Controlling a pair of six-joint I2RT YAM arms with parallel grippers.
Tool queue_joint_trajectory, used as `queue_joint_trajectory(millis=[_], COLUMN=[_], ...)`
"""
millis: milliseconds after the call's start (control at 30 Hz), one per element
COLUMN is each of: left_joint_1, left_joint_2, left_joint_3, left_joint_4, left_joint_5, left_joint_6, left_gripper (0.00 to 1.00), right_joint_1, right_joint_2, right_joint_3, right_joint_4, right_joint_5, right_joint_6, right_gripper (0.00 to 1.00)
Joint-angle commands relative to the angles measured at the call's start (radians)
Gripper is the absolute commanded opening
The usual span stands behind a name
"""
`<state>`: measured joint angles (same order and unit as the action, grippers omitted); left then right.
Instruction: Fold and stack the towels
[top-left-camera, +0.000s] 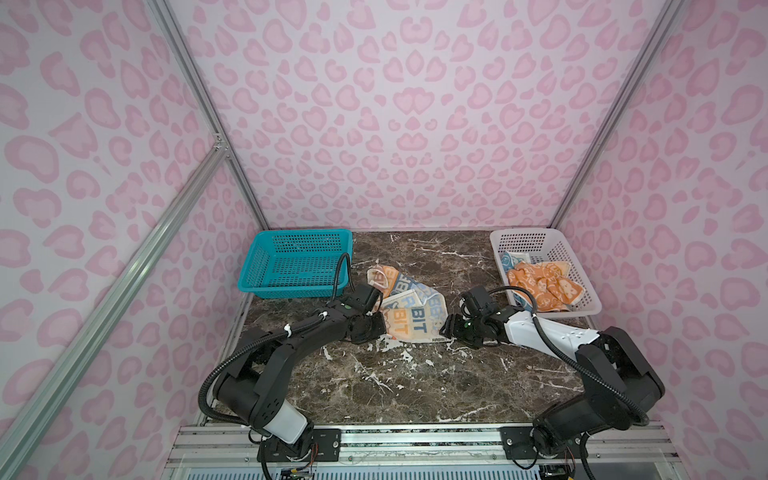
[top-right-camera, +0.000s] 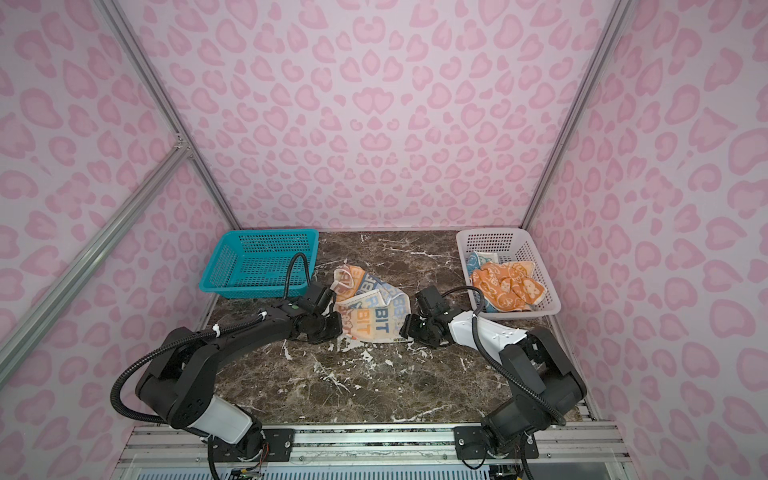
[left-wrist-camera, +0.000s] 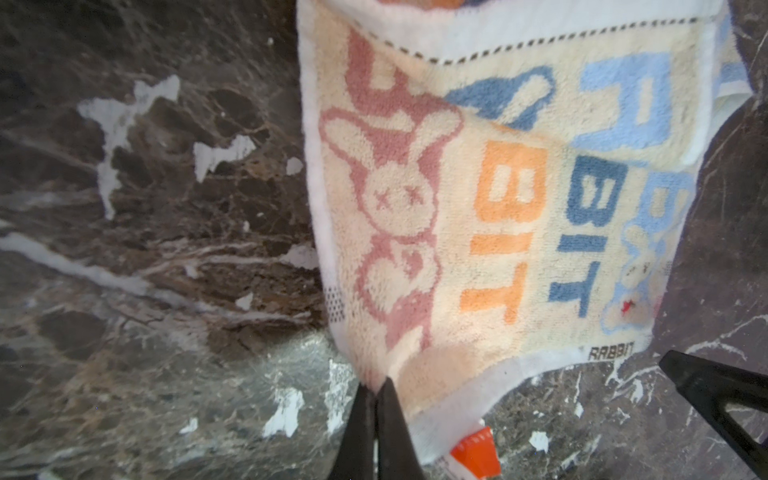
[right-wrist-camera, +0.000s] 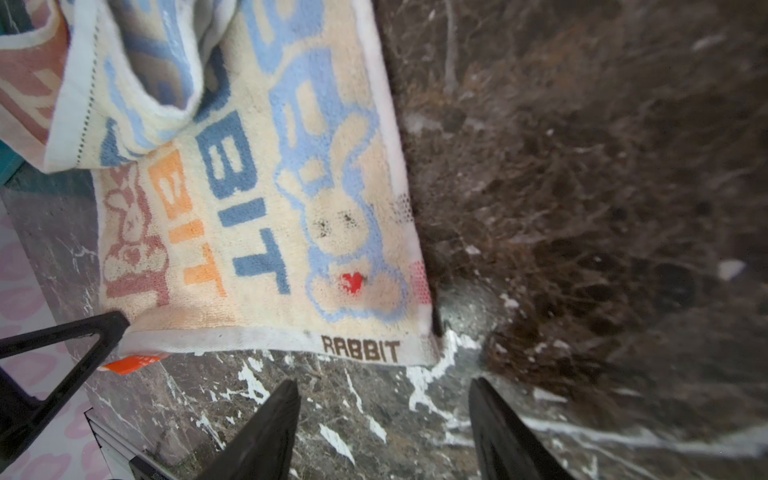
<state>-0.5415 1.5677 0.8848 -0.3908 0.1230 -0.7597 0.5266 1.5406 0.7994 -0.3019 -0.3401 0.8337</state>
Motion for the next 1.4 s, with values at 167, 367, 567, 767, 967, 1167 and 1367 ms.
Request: queue_joint_trajectory(millis=[167,367,567,767,967,1167,1367], left_joint_1=[0.000,0.000,0.000,0.000,0.000,0.000,0.034], left_joint_2=[-0.003,-0.001,-0.005,0.011,0.023,0.029,0.017], left_joint_3=[0.007,0.006,0.017,0.035,0.038,0.023,0.141], left_joint_4=[0.024,0.027,0.020,0.013,0.013,0.020,-0.041], left_joint_5=[-0.002,0.000,-0.001,-0.009,-0.012,-0.016,0.024], left_joint_6=[-0.006,-0.002,0.005,0.007,0.009,0.003,0.024], left_gripper=[0.04,0.04,0.03,0.04,0.03,0.04,0.04], right_joint_1=[0.044,0.074,0.105,0.134,0.152,0.164,0.148], right_joint_2=[0.097,0.177,0.235,0.279,0.324,0.338,0.226], right_joint_3=[0.147,0.186,0.213,0.219,0.213,0.233,0.395], right_joint_4=[-0.208,-0.257,-0.299,-0.299,-0.291,-0.295,-0.404], right_joint_5=[0.155,0.177,0.247,0.245,0.256,0.272,0.280], right_joint_6=[-0.095,-0.151,-0.184,-0.209,-0.226,-0.236,-0.286], right_gripper=[0.66,0.59,0.51,0.41,0.21,0.00,0.00])
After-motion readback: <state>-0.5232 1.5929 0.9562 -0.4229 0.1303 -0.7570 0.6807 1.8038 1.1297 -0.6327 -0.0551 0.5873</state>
